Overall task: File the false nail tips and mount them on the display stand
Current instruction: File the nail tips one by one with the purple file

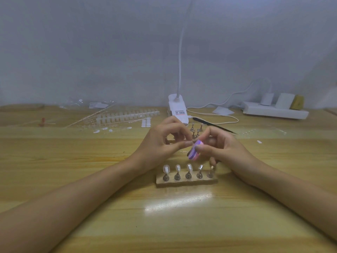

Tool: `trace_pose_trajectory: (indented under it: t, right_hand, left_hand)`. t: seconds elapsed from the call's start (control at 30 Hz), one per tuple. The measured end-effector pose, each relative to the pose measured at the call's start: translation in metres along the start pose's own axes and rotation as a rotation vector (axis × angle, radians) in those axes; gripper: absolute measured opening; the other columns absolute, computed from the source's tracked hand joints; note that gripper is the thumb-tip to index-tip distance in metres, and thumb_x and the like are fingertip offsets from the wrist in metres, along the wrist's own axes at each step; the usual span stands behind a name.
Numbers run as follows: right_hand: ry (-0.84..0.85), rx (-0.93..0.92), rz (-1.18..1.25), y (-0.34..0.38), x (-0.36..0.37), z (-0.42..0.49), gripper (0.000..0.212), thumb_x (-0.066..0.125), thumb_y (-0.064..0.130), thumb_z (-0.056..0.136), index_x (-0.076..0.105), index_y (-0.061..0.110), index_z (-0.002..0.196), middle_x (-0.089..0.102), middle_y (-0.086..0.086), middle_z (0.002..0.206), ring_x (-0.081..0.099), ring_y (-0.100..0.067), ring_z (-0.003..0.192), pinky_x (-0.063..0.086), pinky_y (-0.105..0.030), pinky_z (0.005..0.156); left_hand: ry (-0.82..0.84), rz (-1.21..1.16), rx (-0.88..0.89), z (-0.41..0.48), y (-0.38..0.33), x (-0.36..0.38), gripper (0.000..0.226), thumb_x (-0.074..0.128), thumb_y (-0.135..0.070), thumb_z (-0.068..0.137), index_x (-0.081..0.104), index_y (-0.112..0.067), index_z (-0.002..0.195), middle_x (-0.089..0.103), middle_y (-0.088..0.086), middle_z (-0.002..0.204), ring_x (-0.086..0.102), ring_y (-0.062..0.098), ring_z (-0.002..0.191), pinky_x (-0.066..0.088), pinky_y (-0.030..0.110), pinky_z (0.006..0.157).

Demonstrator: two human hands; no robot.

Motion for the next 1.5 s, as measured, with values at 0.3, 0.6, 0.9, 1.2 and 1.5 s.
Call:
trace_pose_trajectory:
  t: [0.3,0.6,0.9,1.2,1.5]
  right_hand:
    - [-0.019,0.017,-0.004,0.000,0.000,0.001,0.033,0.071,0.028,0.081,0.055,0.004,0.096,0.077,-0.012,0.089,0.072,-0.025,0.075,0.047,-0.021,0.046]
    - [-0.126,0.026,0.064,-0.001,-0.006,0.001,0.030,0.072,0.030,0.077,0.056,0.009,0.092,0.076,-0.014,0.089,0.064,-0.030,0.075,0.047,-0.022,0.044]
    - [-0.010,0.023,0.018,0.000,-0.001,0.002,0.030,0.072,0.029,0.082,0.055,0.008,0.094,0.075,-0.017,0.095,0.071,-0.031,0.086,0.046,-0.020,0.047]
    - [-0.014,0.012,-0.008,-0.004,-0.002,0.003,0.030,0.072,0.031,0.082,0.056,0.010,0.095,0.077,-0.011,0.093,0.072,-0.027,0.078,0.046,-0.019,0.046]
    - [-0.041,0.018,0.058,-0.006,-0.007,0.004,0.030,0.073,0.033,0.078,0.057,0.012,0.094,0.077,-0.009,0.090,0.069,-0.015,0.067,0.049,-0.022,0.046]
  left_hand:
    - [0.009,0.001,0.001,0.000,0.001,0.001,0.004,0.074,-0.006,0.084,0.070,-0.006,0.084,0.054,-0.004,0.088,0.054,0.001,0.074,0.040,0.007,0.061]
    - [0.004,-0.010,-0.013,0.000,0.002,0.001,0.005,0.074,-0.005,0.084,0.070,-0.008,0.083,0.054,-0.006,0.088,0.055,0.000,0.074,0.041,0.007,0.061]
    - [0.006,-0.021,-0.015,0.000,0.002,0.001,0.005,0.074,-0.007,0.084,0.069,-0.009,0.083,0.053,-0.004,0.088,0.053,0.000,0.073,0.040,0.007,0.060]
    - [0.011,-0.031,-0.027,0.001,0.002,0.001,0.005,0.073,-0.006,0.084,0.069,-0.009,0.083,0.053,-0.003,0.088,0.053,0.002,0.074,0.040,0.007,0.061]
    - [0.001,-0.043,-0.034,0.000,0.003,0.000,0.003,0.074,-0.006,0.084,0.070,-0.006,0.084,0.055,0.000,0.090,0.054,0.002,0.074,0.040,0.008,0.060]
Point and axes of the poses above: each hand's wrist, its own z-axis towards the middle knuckle, its own x-axis out of the palm, y = z × x, the point moved 4 cm from there along z, towards the middle knuckle
